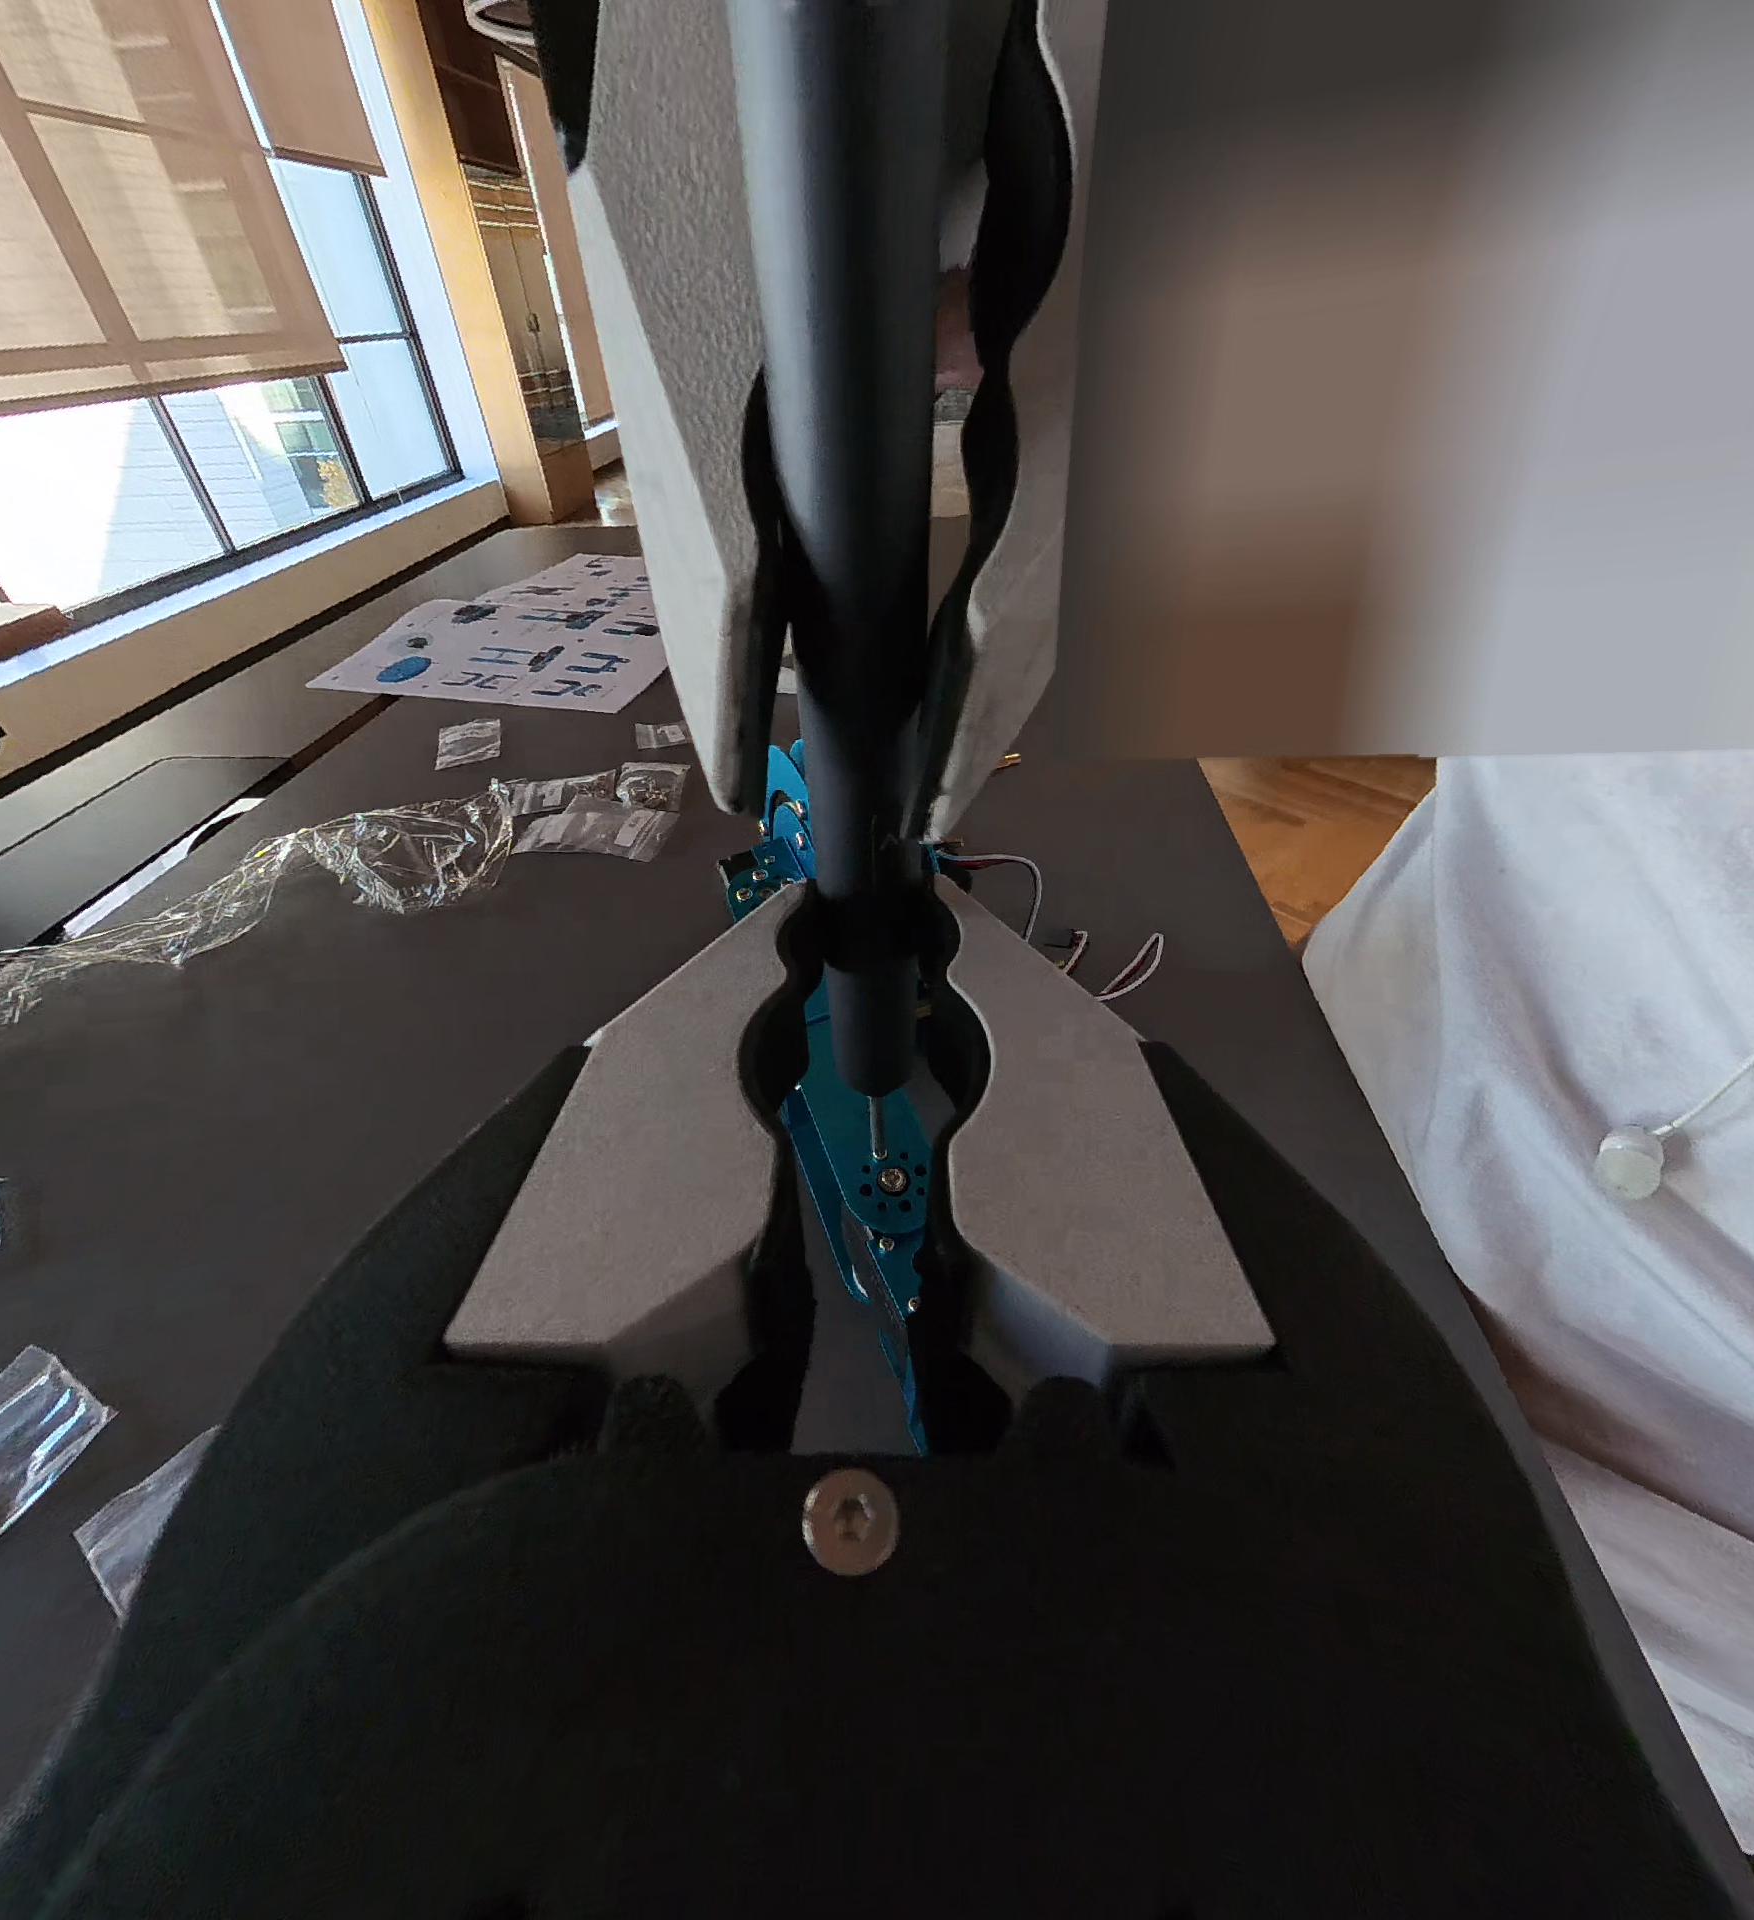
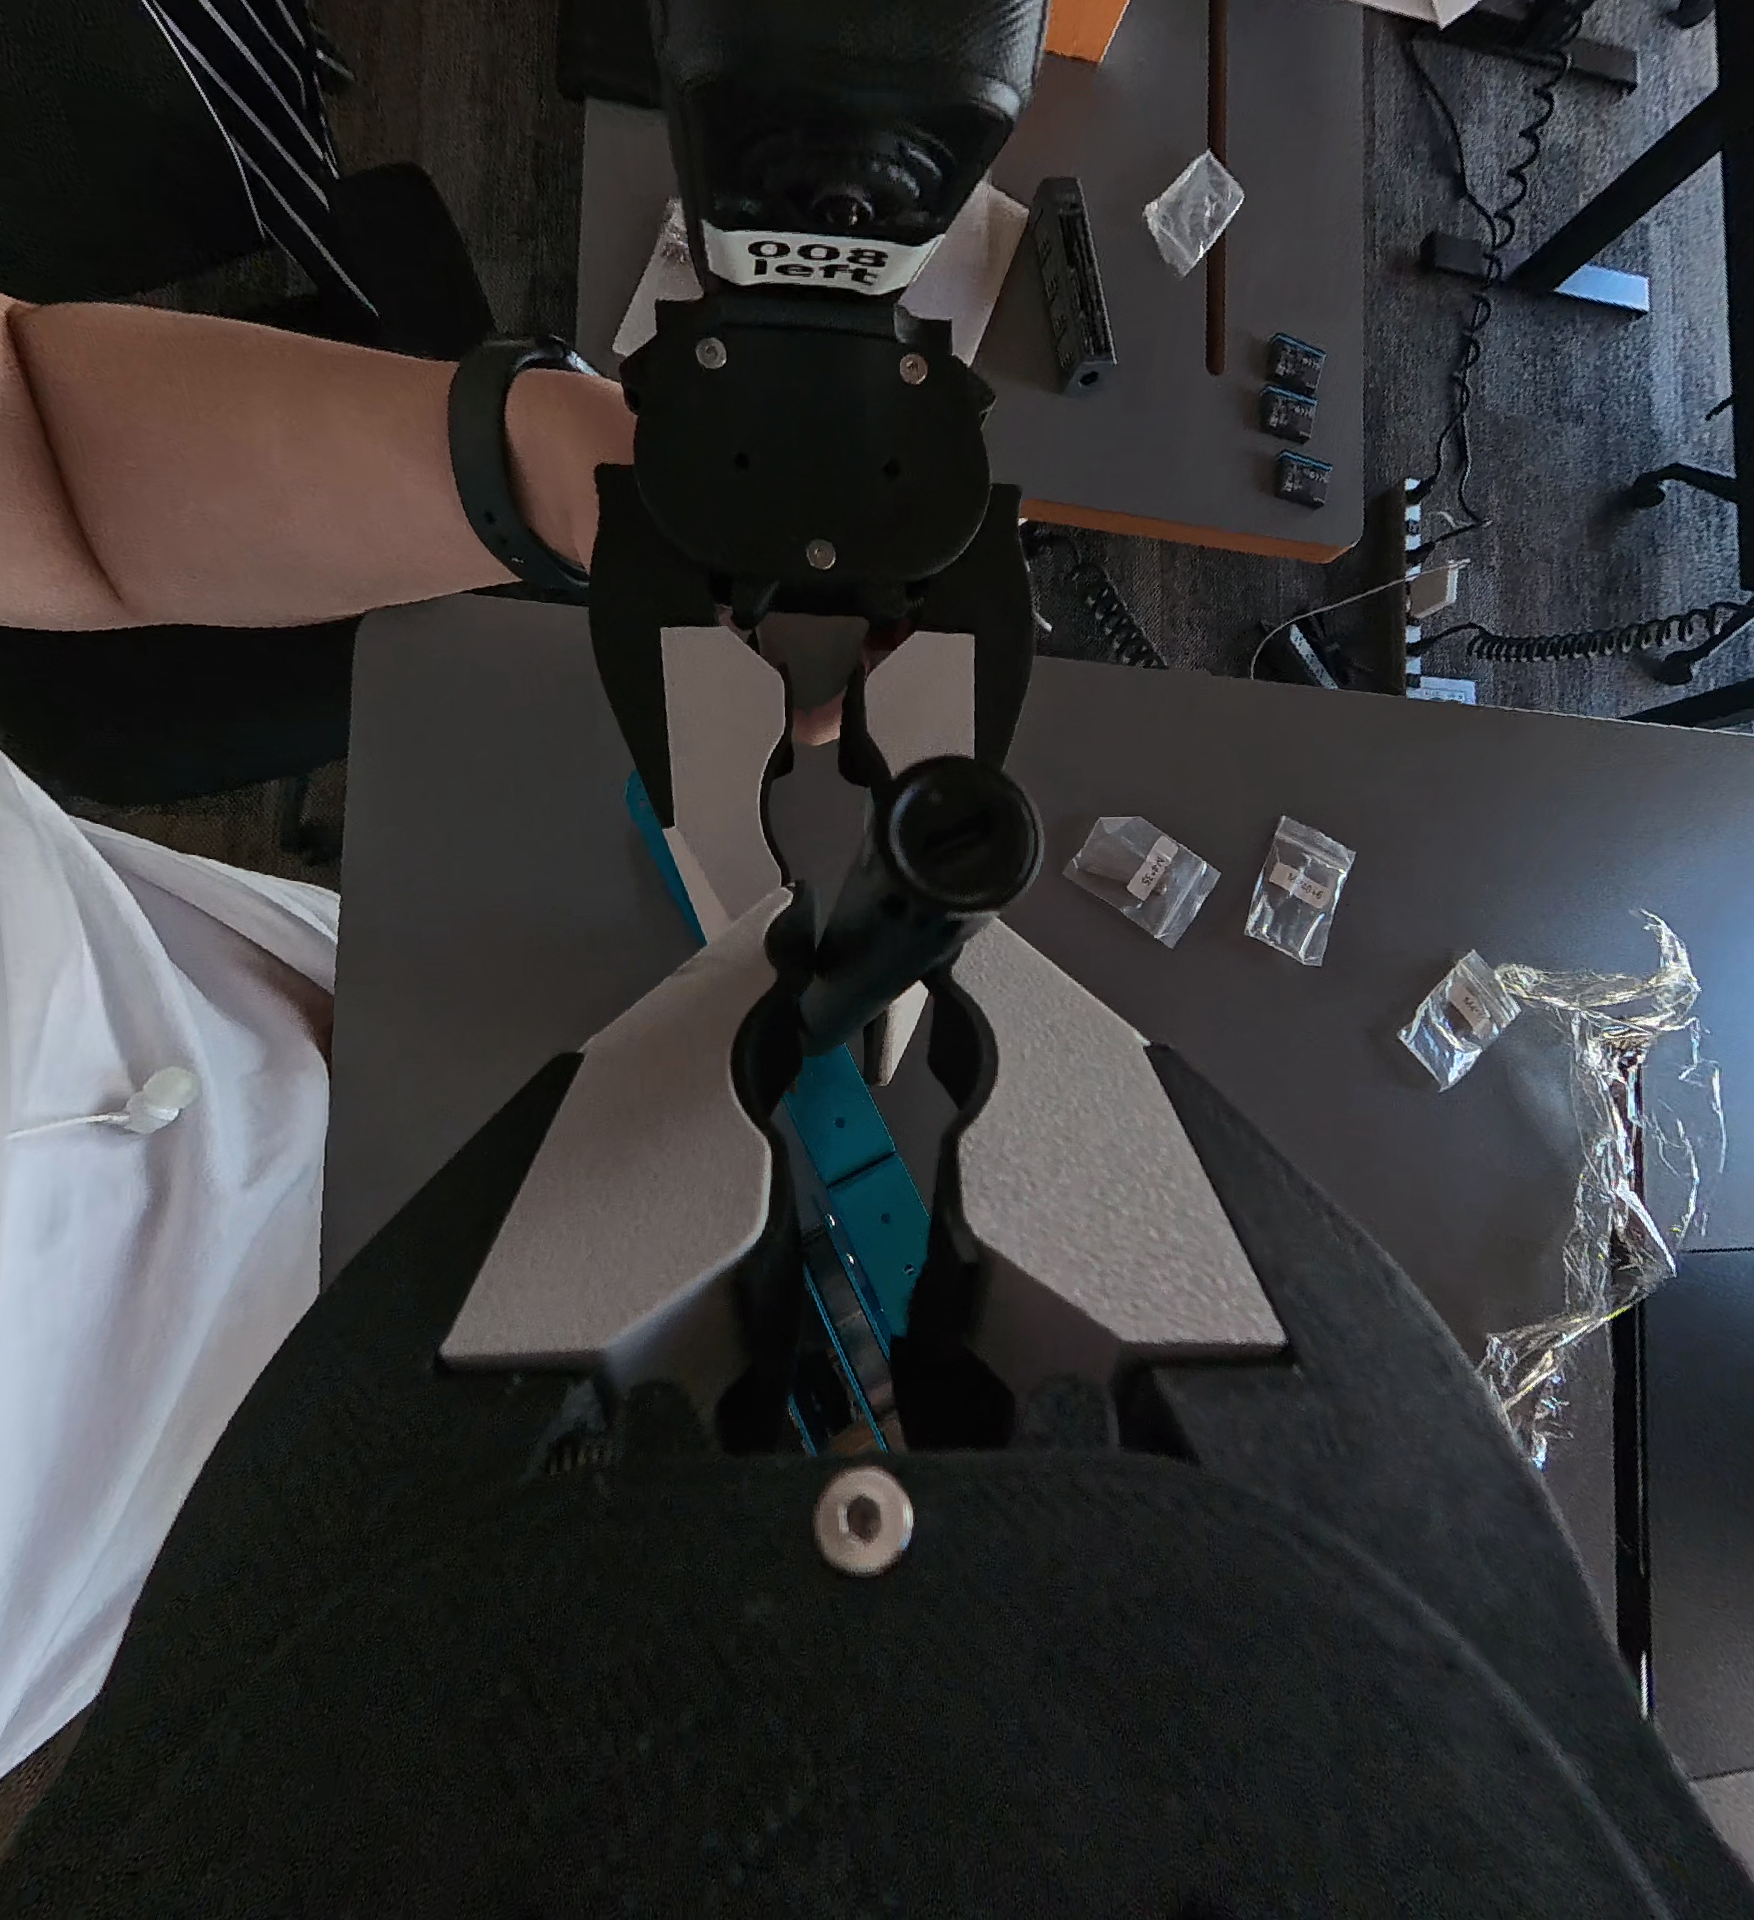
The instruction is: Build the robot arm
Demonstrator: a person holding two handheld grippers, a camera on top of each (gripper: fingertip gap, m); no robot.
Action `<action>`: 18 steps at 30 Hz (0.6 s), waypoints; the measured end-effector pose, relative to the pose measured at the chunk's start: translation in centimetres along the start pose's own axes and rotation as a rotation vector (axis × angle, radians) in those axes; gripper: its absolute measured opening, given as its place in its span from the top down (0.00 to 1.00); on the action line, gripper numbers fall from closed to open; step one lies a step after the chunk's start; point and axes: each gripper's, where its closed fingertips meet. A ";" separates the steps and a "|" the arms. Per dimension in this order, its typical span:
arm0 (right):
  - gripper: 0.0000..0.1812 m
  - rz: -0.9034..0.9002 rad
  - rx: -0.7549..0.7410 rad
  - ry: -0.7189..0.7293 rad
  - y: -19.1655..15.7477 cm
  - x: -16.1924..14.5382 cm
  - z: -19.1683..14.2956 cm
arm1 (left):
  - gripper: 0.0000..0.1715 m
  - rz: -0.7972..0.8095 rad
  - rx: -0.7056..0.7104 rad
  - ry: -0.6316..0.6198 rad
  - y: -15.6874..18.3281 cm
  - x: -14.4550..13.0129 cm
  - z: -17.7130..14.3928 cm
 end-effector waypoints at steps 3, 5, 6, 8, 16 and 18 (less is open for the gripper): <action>0.89 0.010 0.014 -0.009 0.1 0.1 0.2 | 0.90 -0.006 0.015 0.001 -0.1 0.0 -0.1; 0.89 0.023 0.022 -0.009 0.1 0.1 0.2 | 0.90 -0.019 0.018 0.004 -0.2 0.0 -0.1; 0.89 0.032 0.021 -0.008 0.2 0.1 0.2 | 0.90 -0.024 0.019 0.005 -0.2 0.0 -0.1; 0.89 0.043 0.019 -0.008 0.3 0.1 0.2 | 0.91 -0.037 0.019 0.009 -0.3 0.0 -0.1; 0.89 0.090 -0.023 -0.039 0.5 0.1 0.5 | 0.90 -0.093 0.008 0.055 -0.1 0.0 -0.1; 0.89 0.081 -0.033 -0.038 0.5 0.2 0.5 | 0.90 -0.081 0.018 0.055 0.0 0.0 -0.2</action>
Point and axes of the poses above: each gripper's, where its closed fingertips meet, z out along the fingers, x out of its top, y = z × x across the jaws, and after that the axes turned 1 degree about -z, right-handed
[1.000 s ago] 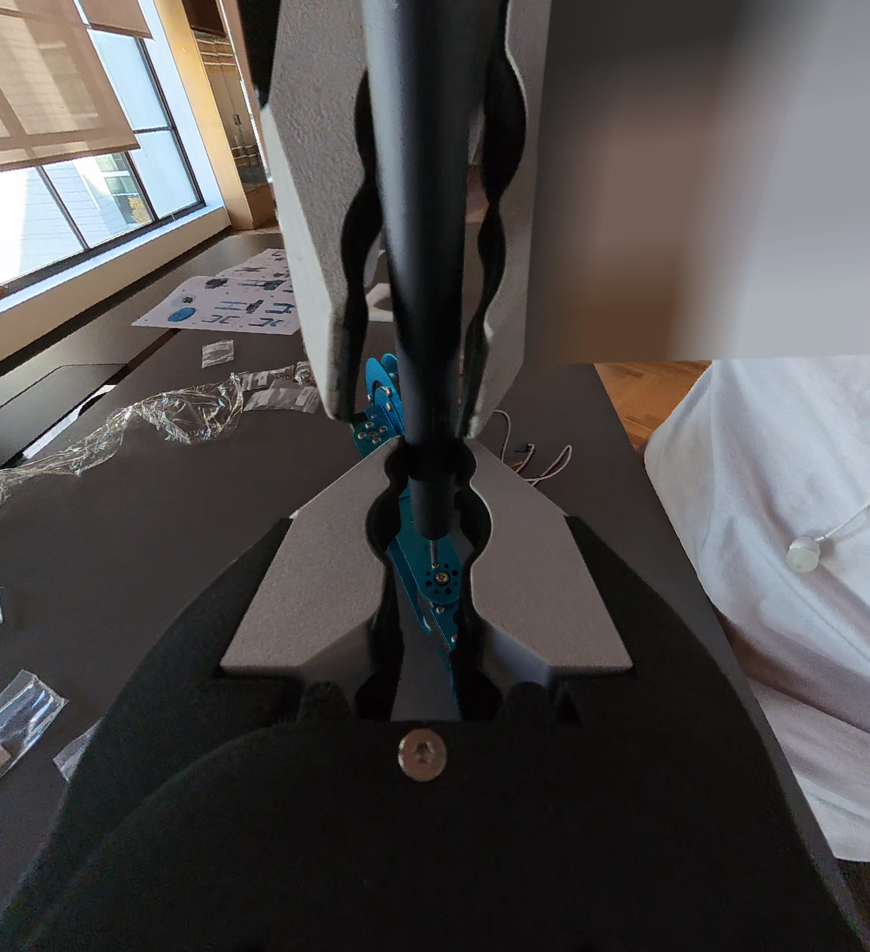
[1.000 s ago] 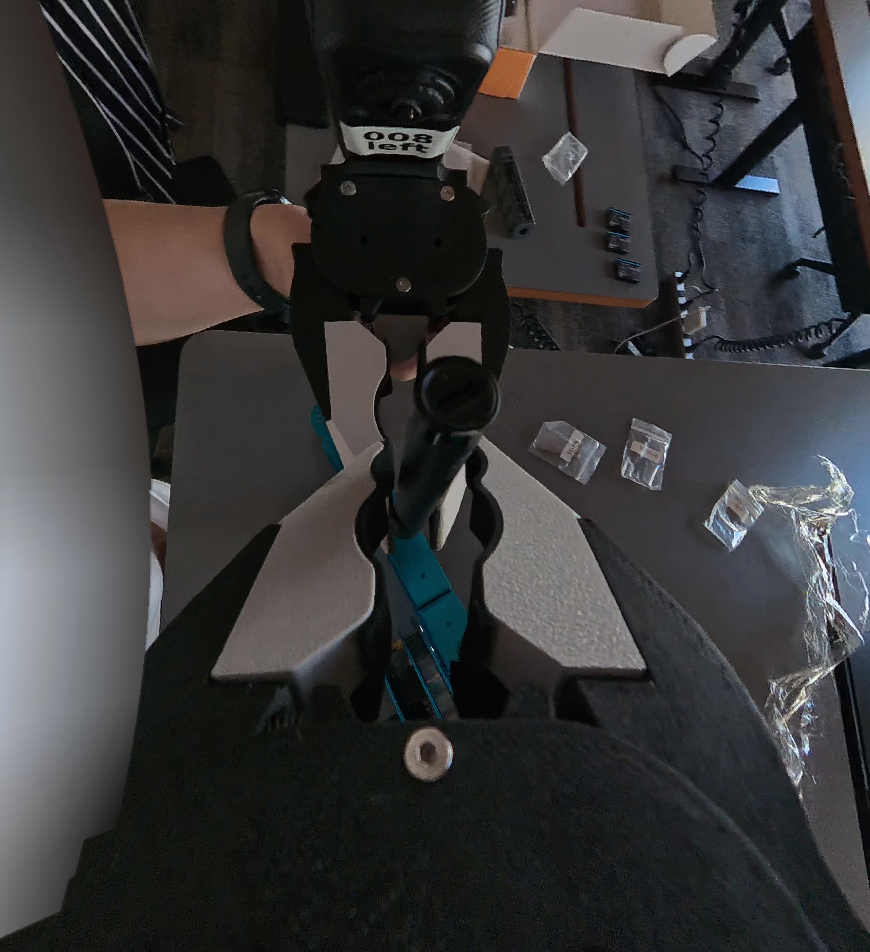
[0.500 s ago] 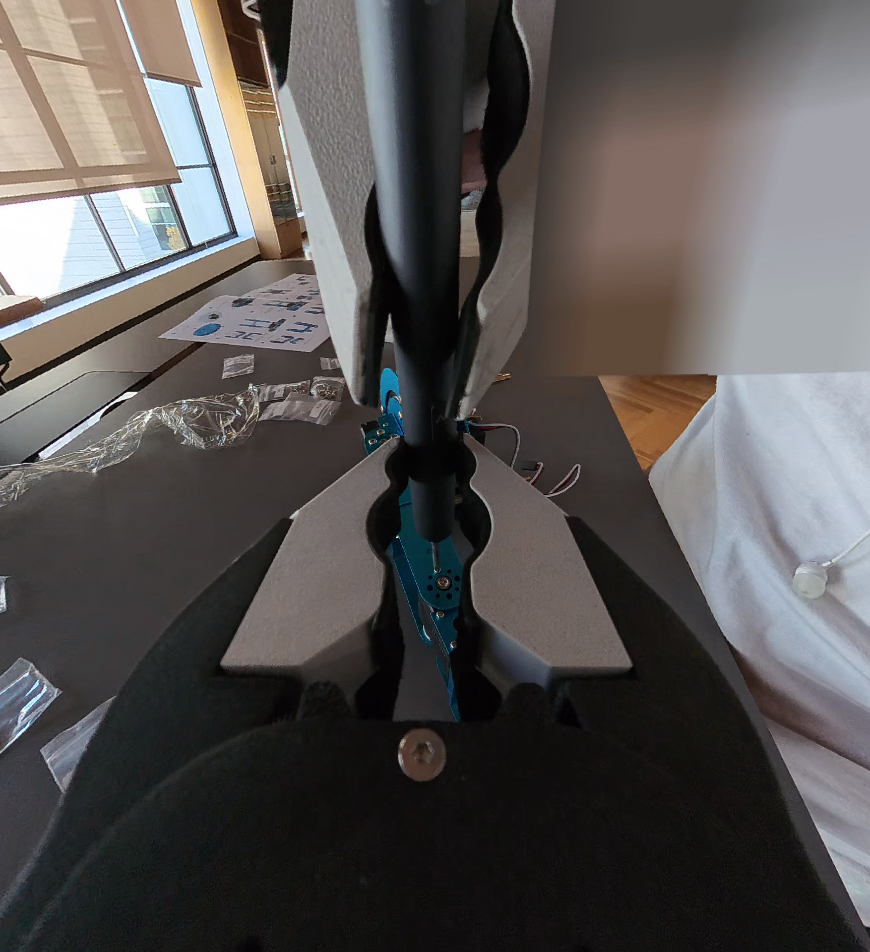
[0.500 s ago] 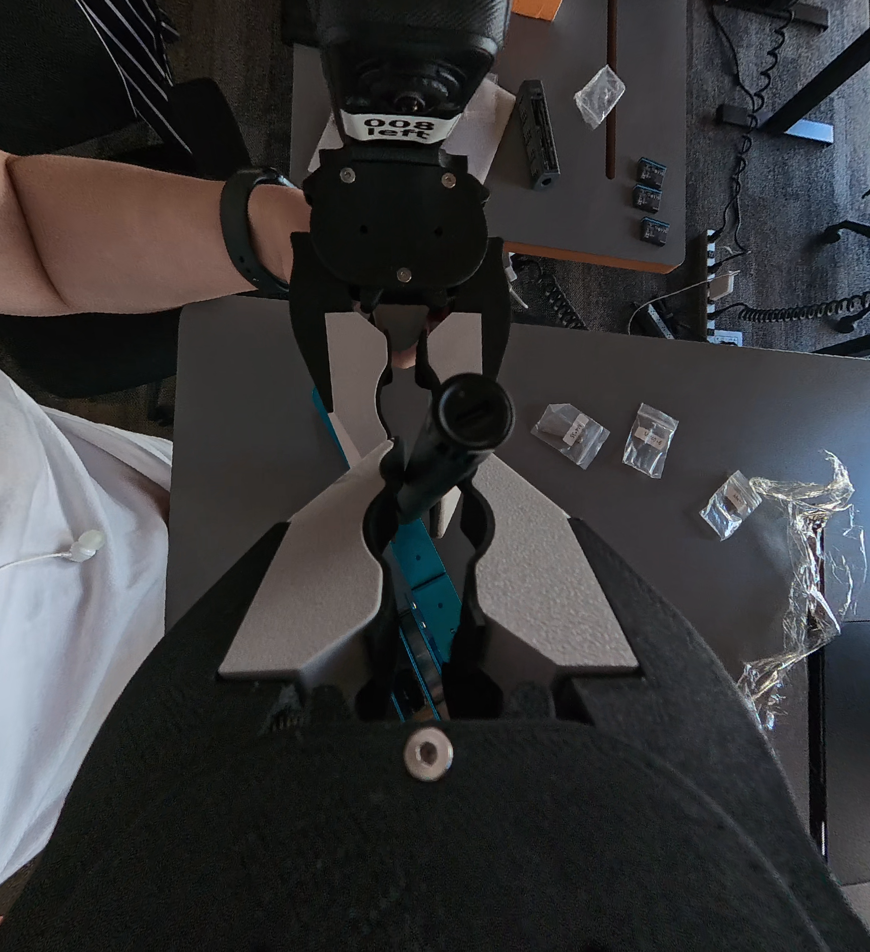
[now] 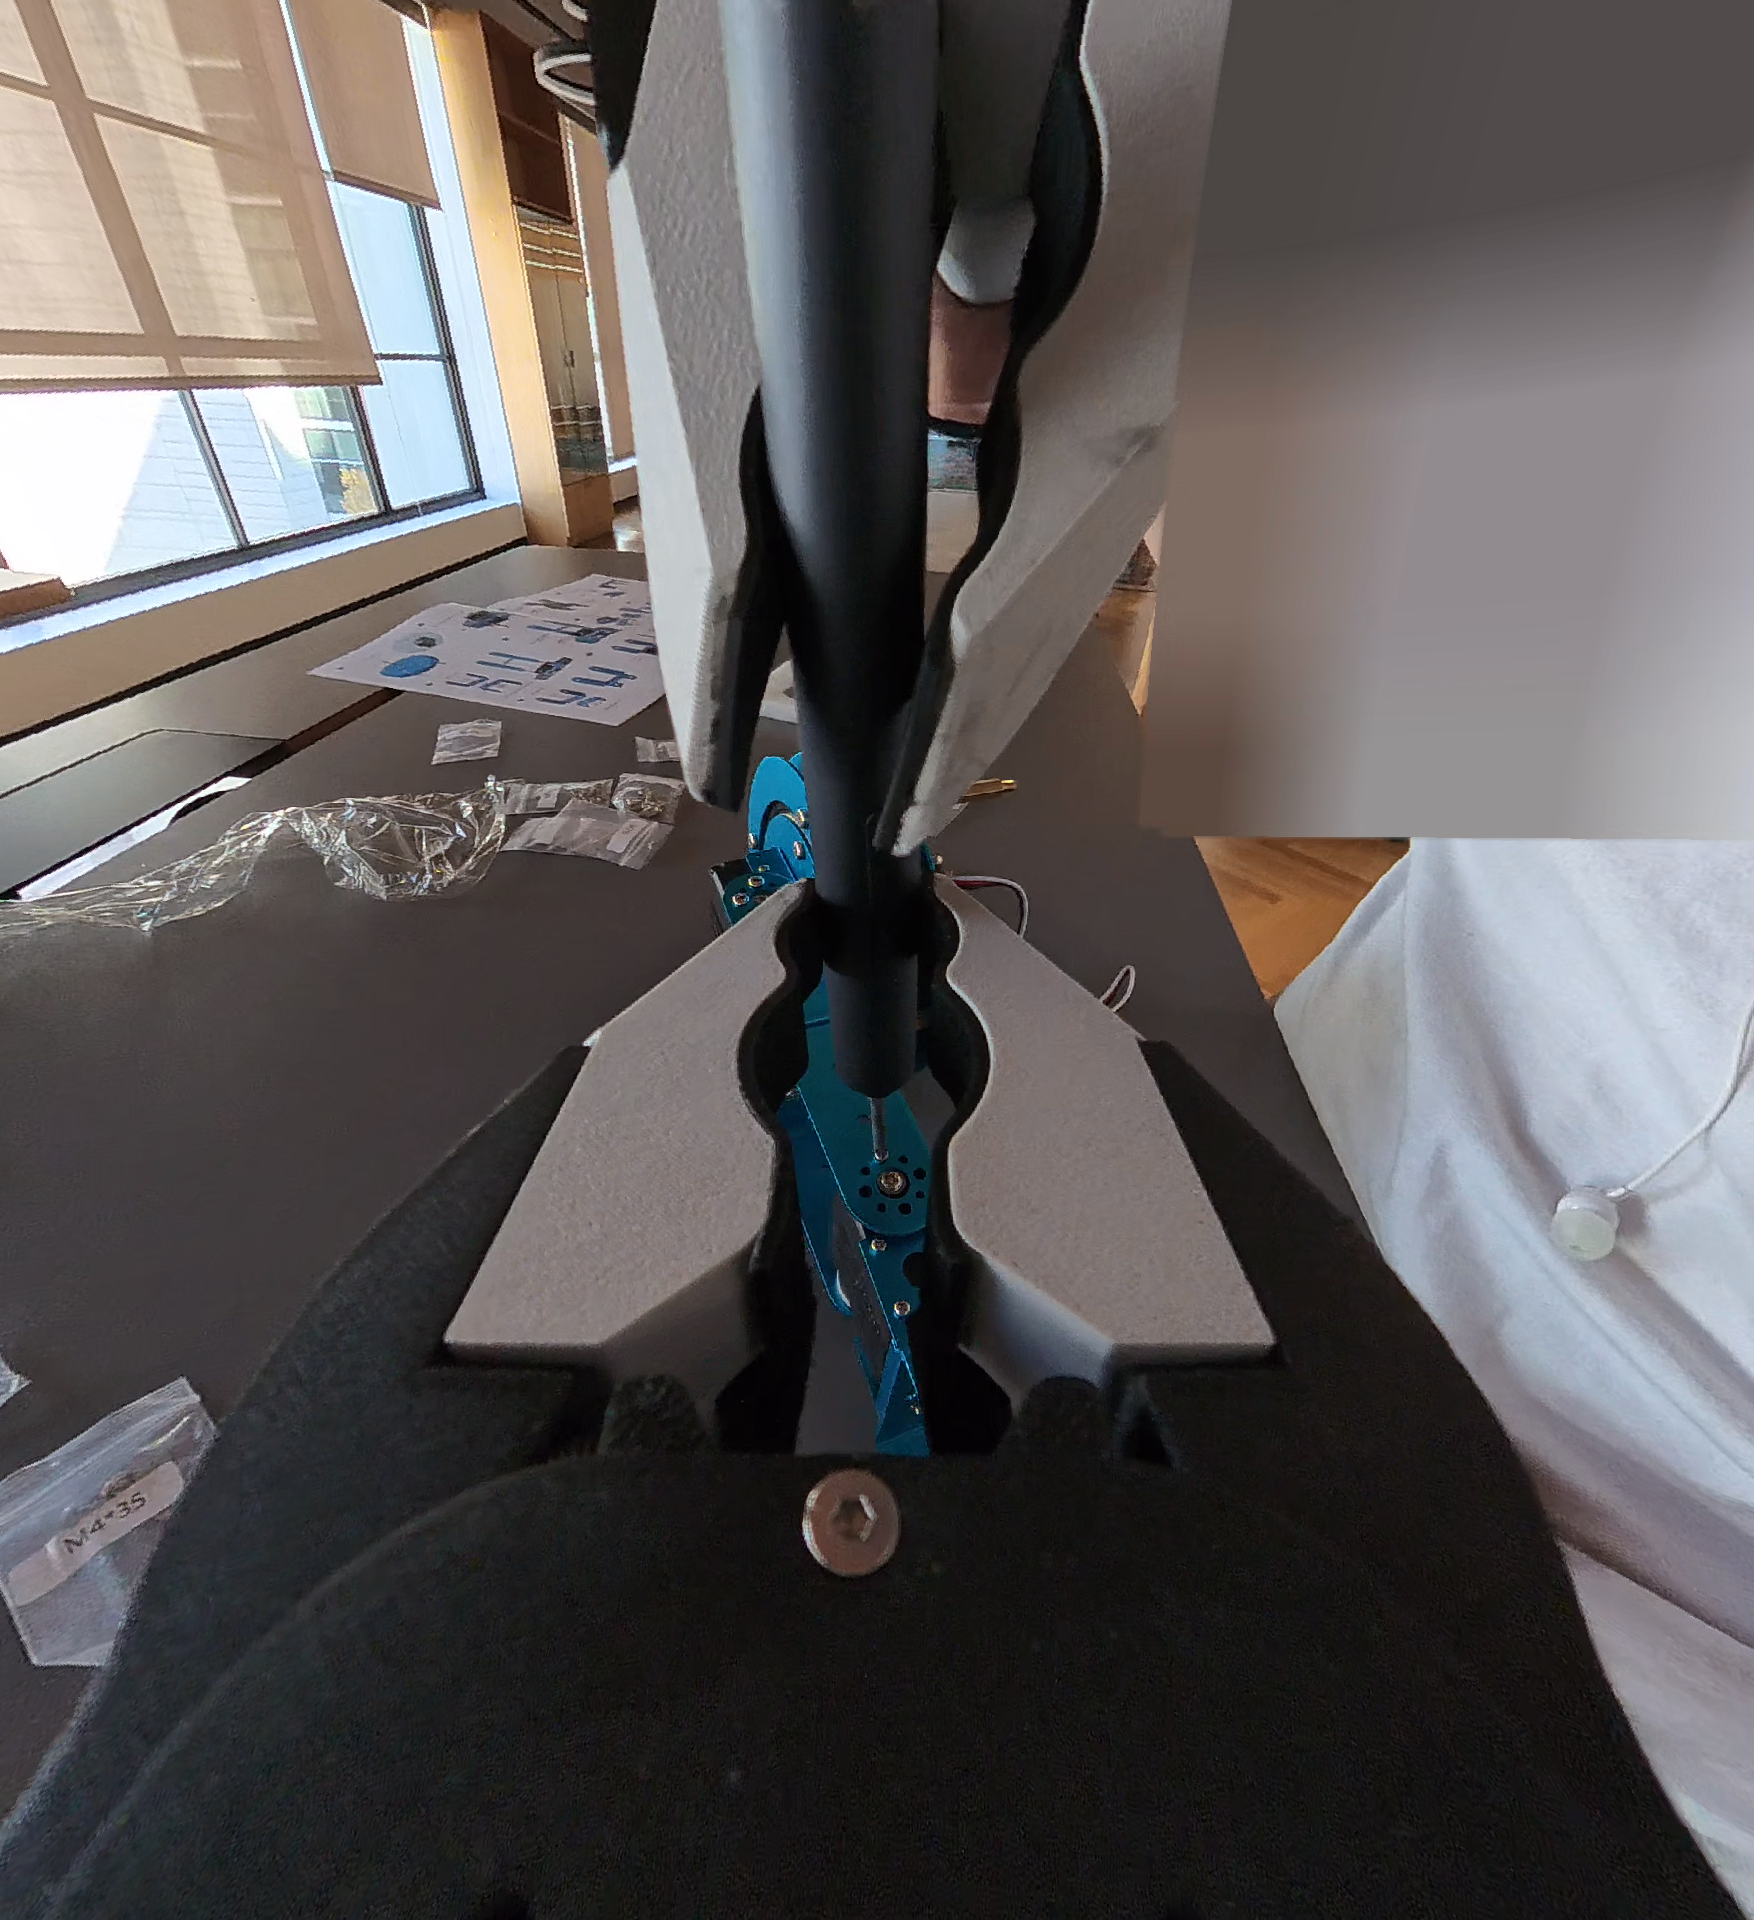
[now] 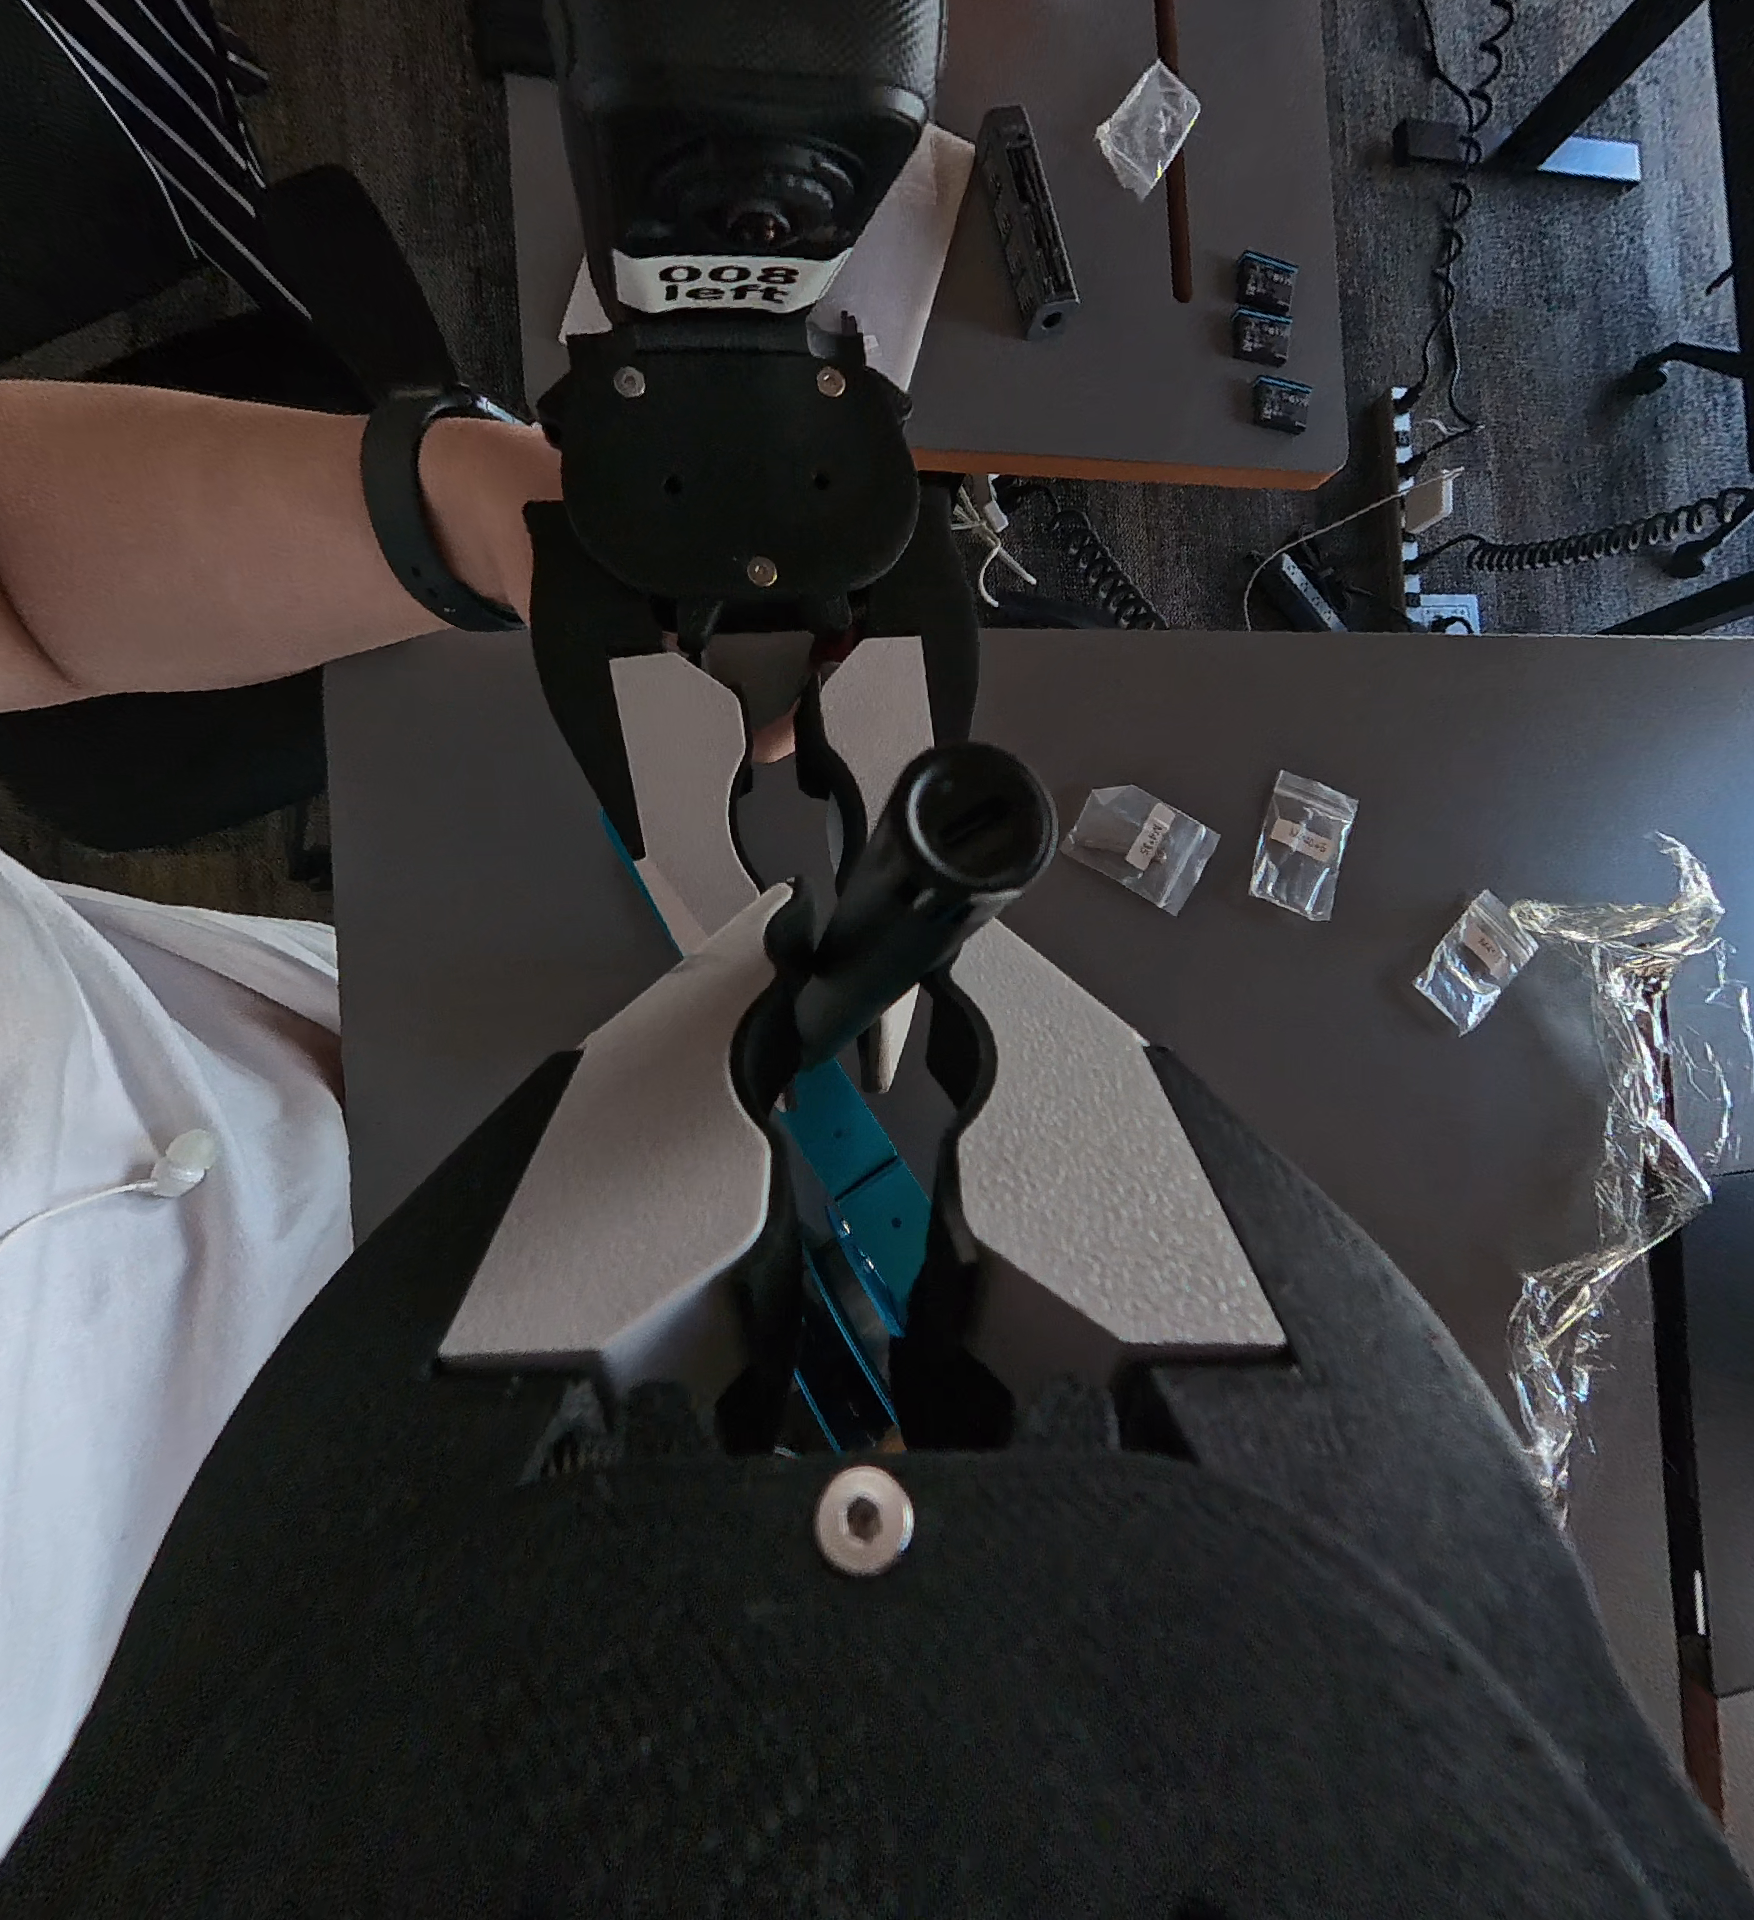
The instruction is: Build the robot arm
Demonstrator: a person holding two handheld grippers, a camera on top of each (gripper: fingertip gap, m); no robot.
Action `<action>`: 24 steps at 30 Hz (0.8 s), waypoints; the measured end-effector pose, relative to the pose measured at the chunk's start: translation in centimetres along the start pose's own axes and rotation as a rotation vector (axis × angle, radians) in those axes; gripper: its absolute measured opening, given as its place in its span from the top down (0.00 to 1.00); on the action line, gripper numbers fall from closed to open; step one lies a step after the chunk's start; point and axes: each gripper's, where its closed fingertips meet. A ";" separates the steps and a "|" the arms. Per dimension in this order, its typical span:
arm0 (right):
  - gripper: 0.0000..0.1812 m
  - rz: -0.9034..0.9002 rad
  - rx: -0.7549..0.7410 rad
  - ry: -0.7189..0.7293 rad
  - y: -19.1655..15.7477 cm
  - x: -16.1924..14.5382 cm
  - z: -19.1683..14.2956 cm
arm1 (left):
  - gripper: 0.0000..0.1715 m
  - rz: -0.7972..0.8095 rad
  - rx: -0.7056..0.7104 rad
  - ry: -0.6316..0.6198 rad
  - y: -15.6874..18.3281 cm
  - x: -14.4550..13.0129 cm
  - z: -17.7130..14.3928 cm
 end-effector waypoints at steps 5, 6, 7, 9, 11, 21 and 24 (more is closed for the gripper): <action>0.89 -0.032 -0.036 0.003 -0.2 0.1 0.0 | 0.90 0.021 0.010 -0.004 0.1 0.0 -0.1; 0.89 -0.033 -0.041 0.004 -0.3 0.1 -0.1 | 0.90 0.019 0.008 -0.003 0.2 0.0 -0.1; 0.89 -0.030 -0.048 0.003 -0.3 0.1 -0.1 | 0.90 0.018 0.008 -0.004 0.2 0.0 -0.1; 0.89 -0.013 -0.062 0.004 -0.3 0.0 -0.2 | 0.90 0.024 0.007 -0.006 0.3 0.0 0.0; 0.89 0.008 -0.086 0.004 -0.3 -0.1 -0.3 | 0.90 0.022 -0.003 -0.009 0.4 0.0 0.0; 0.89 0.043 -0.218 0.015 -0.2 -0.2 -0.5 | 0.90 0.042 0.007 -0.021 0.6 -0.1 0.1; 0.89 0.048 -0.237 0.006 -0.3 -0.2 -0.6 | 0.86 0.042 0.046 -0.034 0.2 -0.1 0.0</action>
Point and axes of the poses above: each gripper's, where its closed fingertips meet, z out along the fingers, x out of its top, y = z × x across the jaws, and after that the axes turned 1 degree about -z, right-handed
